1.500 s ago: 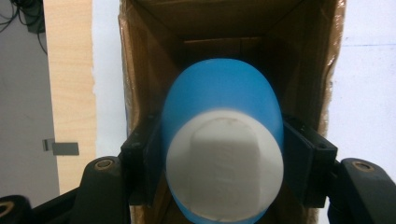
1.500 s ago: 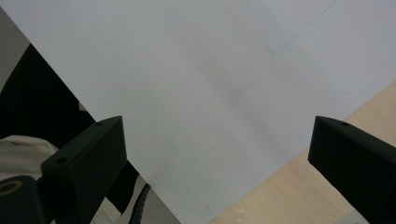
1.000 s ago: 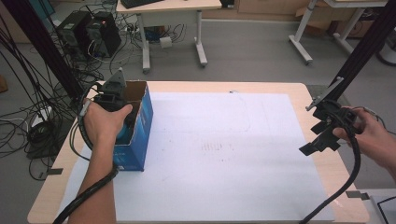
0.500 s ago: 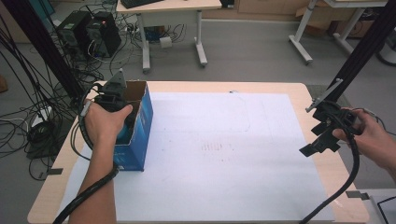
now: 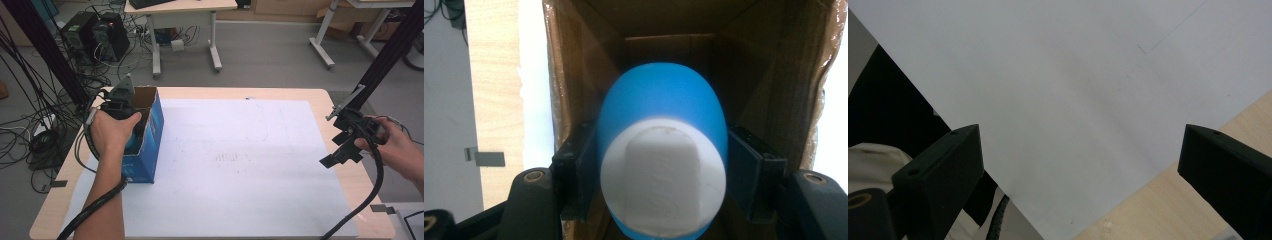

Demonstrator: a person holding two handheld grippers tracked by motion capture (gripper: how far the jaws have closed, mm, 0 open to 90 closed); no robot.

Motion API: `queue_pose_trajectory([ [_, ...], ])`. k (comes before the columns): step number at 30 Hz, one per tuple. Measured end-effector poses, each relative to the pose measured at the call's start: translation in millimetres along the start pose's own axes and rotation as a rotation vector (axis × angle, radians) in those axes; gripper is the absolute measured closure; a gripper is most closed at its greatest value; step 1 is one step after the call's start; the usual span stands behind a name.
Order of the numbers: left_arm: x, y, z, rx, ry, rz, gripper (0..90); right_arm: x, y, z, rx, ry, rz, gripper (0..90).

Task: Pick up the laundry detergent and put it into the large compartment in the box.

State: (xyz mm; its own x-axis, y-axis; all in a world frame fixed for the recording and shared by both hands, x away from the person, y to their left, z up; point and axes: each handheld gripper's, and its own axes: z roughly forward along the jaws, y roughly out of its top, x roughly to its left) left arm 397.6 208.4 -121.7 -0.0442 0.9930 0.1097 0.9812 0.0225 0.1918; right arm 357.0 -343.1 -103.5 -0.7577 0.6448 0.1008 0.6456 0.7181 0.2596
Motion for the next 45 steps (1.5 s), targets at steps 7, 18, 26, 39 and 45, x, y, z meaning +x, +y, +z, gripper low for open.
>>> queue_pose_trajectory([
  [7,-1.6,-1.5,-12.9,-0.017,-0.002,0.011,34.3,0.8,1.4,0.9,-0.001,0.004,-0.004,4.0],
  [18,-10.0,-4.8,-42.4,-0.049,0.040,0.014,21.4,2.2,-0.1,-1.4,-0.003,-0.008,-0.005,4.0],
  [26,-10.0,-12.5,-76.4,-0.101,0.065,-0.002,16.5,0.7,-0.8,-3.8,-0.009,-0.008,-0.003,4.0],
  [39,-22.2,-24.6,-122.9,-0.181,0.057,0.022,9.8,1.8,-1.4,-10.6,-0.021,-0.013,-0.008,4.0],
  [45,-34.7,-26.6,-131.1,-0.203,0.039,0.067,8.5,2.0,-0.9,-11.4,-0.020,-0.012,-0.008,4.0],
])
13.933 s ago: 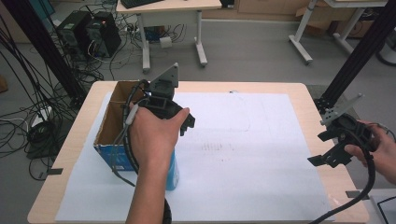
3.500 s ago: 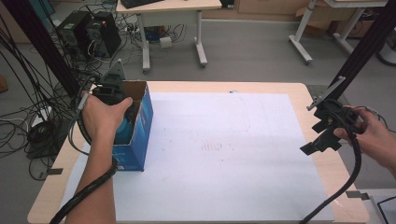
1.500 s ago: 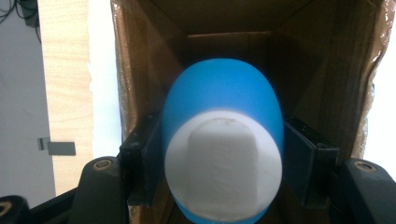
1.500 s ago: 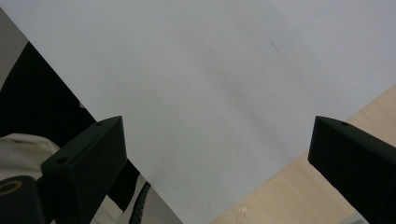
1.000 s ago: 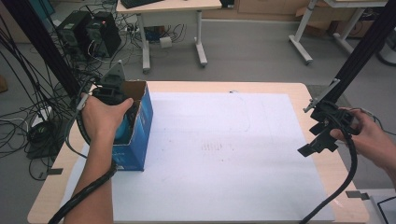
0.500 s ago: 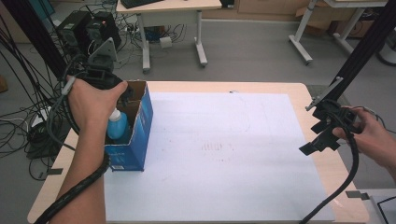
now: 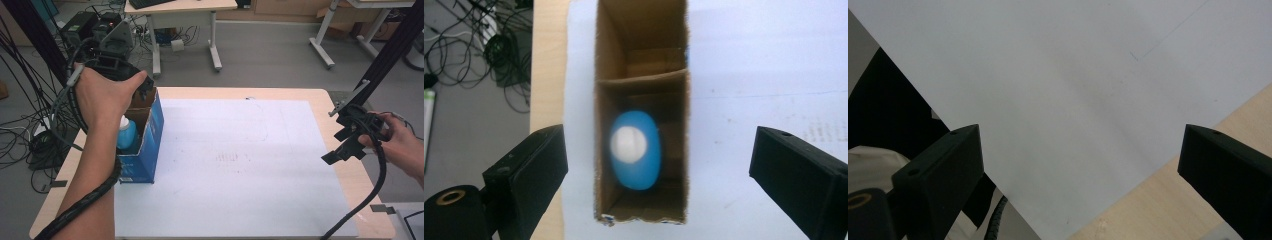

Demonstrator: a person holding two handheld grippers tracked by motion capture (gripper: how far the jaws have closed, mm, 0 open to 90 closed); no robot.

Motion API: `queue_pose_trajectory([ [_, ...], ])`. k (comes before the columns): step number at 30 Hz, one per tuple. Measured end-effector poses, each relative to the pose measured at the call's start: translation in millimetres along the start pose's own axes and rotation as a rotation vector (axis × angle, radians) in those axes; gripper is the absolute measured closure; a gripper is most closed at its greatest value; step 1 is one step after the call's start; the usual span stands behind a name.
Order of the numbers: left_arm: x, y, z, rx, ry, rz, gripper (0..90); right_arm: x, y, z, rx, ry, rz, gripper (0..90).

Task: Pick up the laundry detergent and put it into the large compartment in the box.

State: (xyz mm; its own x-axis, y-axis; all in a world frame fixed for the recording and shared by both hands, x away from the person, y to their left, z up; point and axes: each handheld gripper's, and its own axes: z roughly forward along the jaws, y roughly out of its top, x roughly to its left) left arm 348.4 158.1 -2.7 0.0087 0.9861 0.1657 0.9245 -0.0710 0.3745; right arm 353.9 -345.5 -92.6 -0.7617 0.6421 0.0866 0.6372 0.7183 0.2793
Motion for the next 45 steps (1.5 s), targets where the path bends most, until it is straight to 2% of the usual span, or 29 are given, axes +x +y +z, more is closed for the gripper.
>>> queue_pose_trajectory([
  [7,-15.9,4.6,-1.1,0.009,-0.020,0.054,7.6,-5.7,-1.5,1.9,0.000,0.020,0.024,4.0],
  [14,-24.2,8.2,-0.1,0.012,-0.022,0.066,7.3,-9.2,-4.8,1.7,-0.003,0.025,0.032,4.0],
  [30,-31.1,12.4,4.9,0.018,-0.034,0.080,7.2,-11.9,-10.1,1.7,-0.004,0.030,0.037,4.1],
  [45,-28.2,13.0,9.5,0.026,-0.044,0.078,7.9,-13.5,-7.6,4.5,0.001,0.044,0.035,4.1],
])
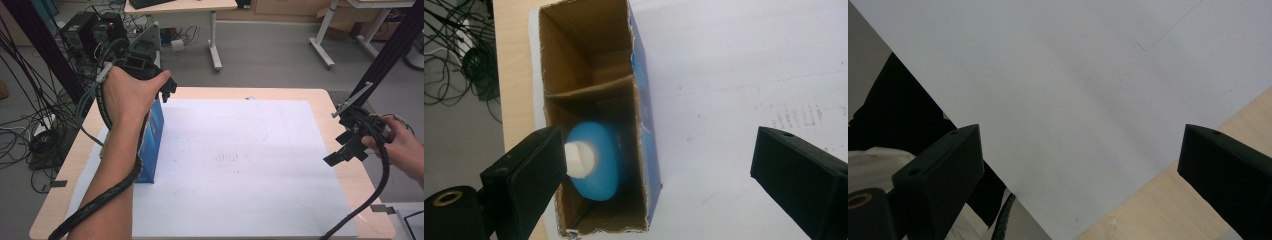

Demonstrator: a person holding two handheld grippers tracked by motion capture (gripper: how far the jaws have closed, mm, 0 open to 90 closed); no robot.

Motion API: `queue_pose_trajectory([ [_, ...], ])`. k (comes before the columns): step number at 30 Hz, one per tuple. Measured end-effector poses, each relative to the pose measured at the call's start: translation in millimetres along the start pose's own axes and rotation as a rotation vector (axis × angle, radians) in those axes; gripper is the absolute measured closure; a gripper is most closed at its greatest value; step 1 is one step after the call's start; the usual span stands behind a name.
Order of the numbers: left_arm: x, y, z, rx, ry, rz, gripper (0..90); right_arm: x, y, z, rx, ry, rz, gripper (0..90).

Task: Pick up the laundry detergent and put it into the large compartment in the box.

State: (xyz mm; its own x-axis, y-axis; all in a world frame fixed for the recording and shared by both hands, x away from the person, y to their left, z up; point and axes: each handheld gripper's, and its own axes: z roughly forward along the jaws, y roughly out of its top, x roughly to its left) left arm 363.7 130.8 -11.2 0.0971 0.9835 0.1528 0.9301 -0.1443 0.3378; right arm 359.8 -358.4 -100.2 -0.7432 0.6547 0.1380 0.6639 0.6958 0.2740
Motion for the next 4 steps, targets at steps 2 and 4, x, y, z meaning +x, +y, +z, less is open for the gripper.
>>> queue_pose_trajectory([
  [2,0.6,0.3,0.4,0.002,-0.002,0.003,7.7,0.4,-0.2,-0.4,0.000,-0.002,0.001,4.1],
  [4,0.9,0.0,0.4,-0.001,-0.004,0.004,7.6,0.3,-0.8,-1.1,-0.001,-0.005,0.000,4.1],
])
